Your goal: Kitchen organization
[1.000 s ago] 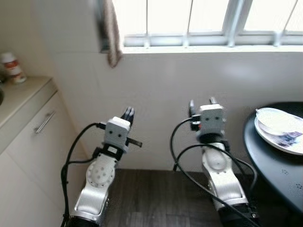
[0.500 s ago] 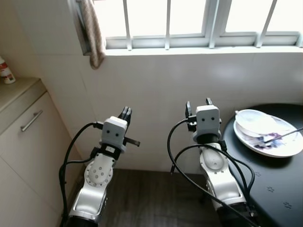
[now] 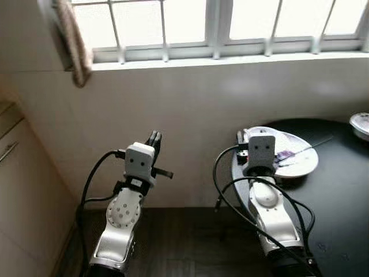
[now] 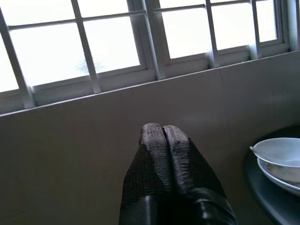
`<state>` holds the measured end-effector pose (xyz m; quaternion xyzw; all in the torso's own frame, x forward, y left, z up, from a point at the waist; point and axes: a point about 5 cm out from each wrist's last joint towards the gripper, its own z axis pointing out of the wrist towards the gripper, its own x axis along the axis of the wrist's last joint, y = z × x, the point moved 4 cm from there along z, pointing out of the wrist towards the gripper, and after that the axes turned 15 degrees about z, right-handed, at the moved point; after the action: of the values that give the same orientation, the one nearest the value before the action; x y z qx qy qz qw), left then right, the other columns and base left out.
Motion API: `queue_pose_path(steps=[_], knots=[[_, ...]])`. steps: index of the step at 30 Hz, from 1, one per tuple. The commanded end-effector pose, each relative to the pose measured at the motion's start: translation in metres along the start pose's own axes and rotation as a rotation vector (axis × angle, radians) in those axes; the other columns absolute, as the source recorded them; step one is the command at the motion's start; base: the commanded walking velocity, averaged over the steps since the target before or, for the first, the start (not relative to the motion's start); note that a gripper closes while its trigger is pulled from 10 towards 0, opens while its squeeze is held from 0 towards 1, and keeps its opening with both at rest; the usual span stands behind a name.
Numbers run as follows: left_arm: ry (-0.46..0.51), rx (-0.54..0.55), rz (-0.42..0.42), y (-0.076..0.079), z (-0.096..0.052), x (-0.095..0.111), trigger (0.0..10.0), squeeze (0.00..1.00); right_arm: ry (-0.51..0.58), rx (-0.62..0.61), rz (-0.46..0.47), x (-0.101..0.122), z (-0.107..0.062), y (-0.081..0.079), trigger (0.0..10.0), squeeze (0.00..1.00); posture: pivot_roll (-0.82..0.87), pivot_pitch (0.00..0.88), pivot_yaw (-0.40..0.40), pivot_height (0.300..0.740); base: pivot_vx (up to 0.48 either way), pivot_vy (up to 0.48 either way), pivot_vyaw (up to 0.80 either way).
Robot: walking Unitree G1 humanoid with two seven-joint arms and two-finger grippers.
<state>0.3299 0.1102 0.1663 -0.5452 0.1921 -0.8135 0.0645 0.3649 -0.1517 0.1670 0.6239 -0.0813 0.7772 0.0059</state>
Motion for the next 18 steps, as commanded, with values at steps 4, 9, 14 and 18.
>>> queue_pose_path(steps=[4, 9, 14, 18], knots=[[-0.034, -0.003, -0.01, -0.0021, -0.0005, -0.007, 10.0, 0.0, -0.019, -0.006, 0.005, -0.0021, 0.0021, -0.0028, 10.0, 0.0, -0.1, 0.0, 0.049, 0.74, 0.0, 0.48, -0.8], [-0.035, -0.003, -0.013, -0.0019, -0.0008, -0.0074, 10.0, 0.0, -0.023, -0.012, 0.001, -0.0031, 0.0021, -0.0016, 10.0, 0.0, -0.1, 0.0, 0.05, 0.74, 0.0, 0.417, -0.8], [-0.009, 0.002, -0.009, -0.0029, -0.001, -0.0037, 10.0, 0.0, -0.018, -0.018, -0.018, -0.0027, 0.0022, -0.0002, 10.0, 0.0, -0.1, 0.0, 0.05, 0.74, 0.0, 0.0, -0.32], [-0.017, -0.01, 0.0, -0.001, -0.0012, -0.0048, 10.0, 0.0, -0.02, -0.018, -0.024, -0.0037, 0.0019, -0.0005, 10.0, 0.0, -0.1, 0.0, 0.05, 0.74, 0.0, 0.0, 0.0]])
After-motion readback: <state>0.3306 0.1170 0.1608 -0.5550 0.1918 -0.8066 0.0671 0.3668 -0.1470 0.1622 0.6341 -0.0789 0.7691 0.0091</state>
